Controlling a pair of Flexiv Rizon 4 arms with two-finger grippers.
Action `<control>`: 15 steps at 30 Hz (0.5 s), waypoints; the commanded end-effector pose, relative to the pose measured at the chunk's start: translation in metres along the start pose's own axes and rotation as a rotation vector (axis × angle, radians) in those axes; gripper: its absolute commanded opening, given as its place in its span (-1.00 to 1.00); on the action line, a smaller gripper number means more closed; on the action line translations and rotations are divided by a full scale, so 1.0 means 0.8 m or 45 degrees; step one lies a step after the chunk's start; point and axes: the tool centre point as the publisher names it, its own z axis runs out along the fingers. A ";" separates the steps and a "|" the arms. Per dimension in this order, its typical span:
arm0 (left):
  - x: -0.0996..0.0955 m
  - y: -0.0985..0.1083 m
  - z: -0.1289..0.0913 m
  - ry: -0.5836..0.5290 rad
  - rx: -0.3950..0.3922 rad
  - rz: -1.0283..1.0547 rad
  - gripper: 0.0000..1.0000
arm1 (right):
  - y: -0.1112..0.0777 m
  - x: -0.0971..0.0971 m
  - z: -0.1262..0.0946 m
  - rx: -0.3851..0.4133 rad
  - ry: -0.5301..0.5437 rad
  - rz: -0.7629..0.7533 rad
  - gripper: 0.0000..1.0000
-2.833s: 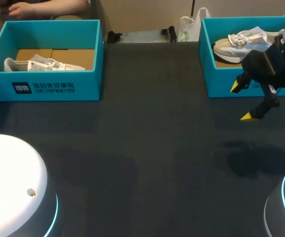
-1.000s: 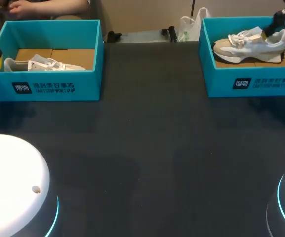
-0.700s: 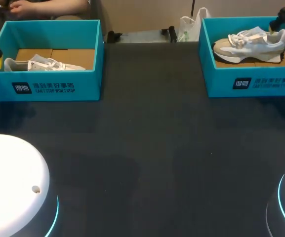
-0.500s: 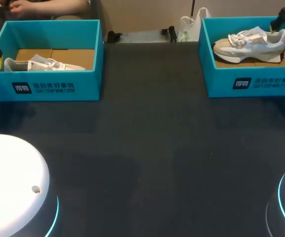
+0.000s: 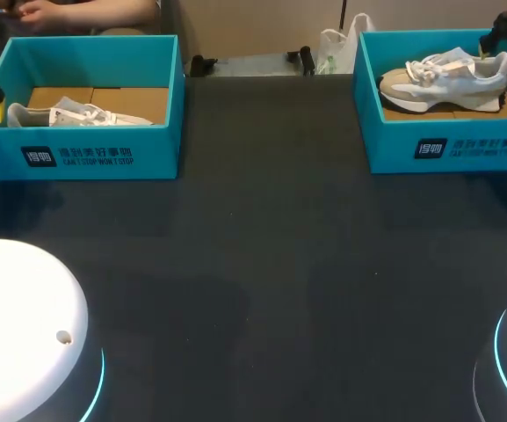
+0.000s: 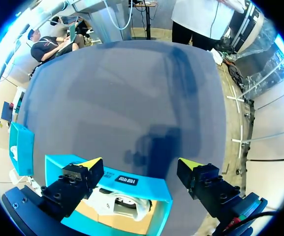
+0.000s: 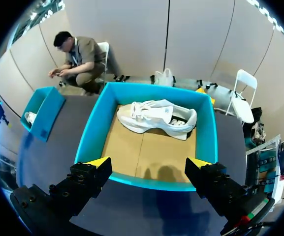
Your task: Take the shoe out of the shoebox, open the shoe tongue, remove and reinsert the insole, then place the shoe into the shoebox
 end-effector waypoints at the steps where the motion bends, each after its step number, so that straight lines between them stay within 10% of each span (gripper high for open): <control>1: 0.000 -0.001 -0.001 0.004 -0.002 -0.001 1.00 | 0.012 -0.008 0.006 -0.017 -0.074 0.108 1.00; 15: 0.000 -0.001 -0.001 0.004 -0.002 -0.001 1.00 | 0.069 -0.061 0.047 0.082 -0.327 0.335 1.00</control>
